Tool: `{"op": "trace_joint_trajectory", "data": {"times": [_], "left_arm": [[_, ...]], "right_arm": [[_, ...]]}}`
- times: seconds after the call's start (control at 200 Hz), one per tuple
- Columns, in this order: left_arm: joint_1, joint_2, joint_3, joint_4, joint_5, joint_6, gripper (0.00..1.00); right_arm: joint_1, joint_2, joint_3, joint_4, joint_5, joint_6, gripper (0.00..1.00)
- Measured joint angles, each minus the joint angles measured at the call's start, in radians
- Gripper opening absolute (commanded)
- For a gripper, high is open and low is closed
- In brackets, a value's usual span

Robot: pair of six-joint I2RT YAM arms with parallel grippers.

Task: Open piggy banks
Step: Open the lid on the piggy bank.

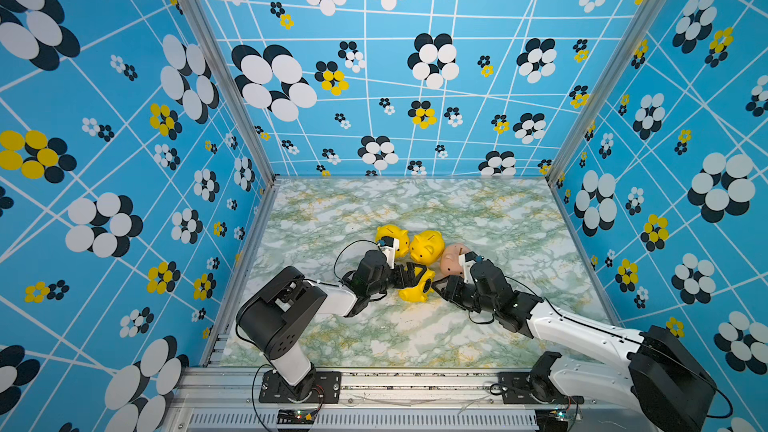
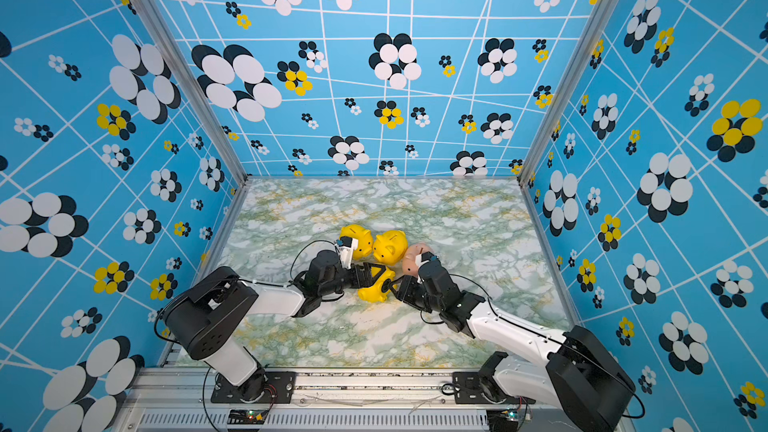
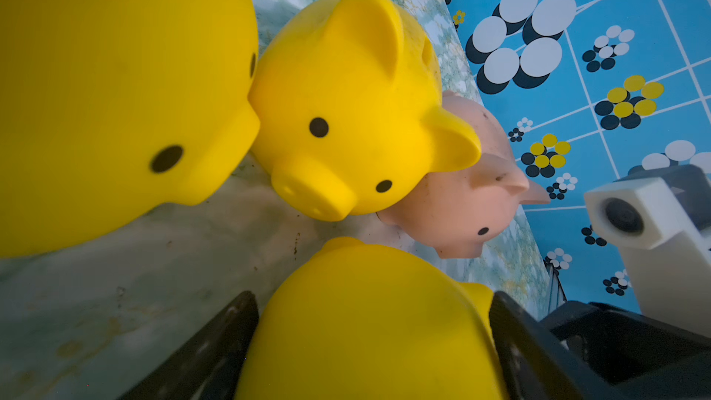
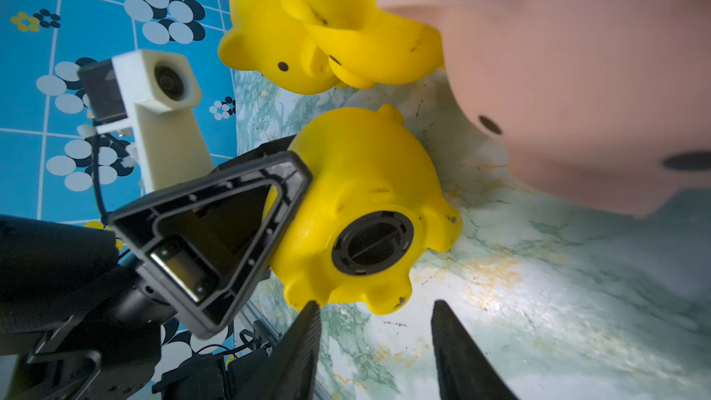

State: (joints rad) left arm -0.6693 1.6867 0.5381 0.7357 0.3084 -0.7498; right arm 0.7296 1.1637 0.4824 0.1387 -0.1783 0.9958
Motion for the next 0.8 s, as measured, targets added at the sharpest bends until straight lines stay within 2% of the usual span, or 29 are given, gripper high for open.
{"op": "trace_joint_trajectory", "data": {"times": [0.125, 0.33, 0.47, 0.8], "left_arm": [[-0.001, 0.0, 0.029, -0.057, 0.023, 0.007, 0.94], [-0.002, 0.018, 0.076, -0.122, 0.059, 0.009, 0.94], [-0.003, 0.039, 0.124, -0.18, 0.092, 0.009, 0.94], [-0.018, 0.085, 0.173, -0.207, 0.195, 0.013, 0.94]], "right_arm": [[-0.007, 0.002, 0.038, -0.029, -0.003, -0.146, 0.52], [-0.012, 0.065, 0.064, -0.054, -0.004, -0.293, 0.51], [-0.017, 0.042, 0.012, -0.007, -0.007, -0.396, 0.5], [-0.017, 0.0, -0.139, 0.181, -0.019, -0.689, 0.37]]}}
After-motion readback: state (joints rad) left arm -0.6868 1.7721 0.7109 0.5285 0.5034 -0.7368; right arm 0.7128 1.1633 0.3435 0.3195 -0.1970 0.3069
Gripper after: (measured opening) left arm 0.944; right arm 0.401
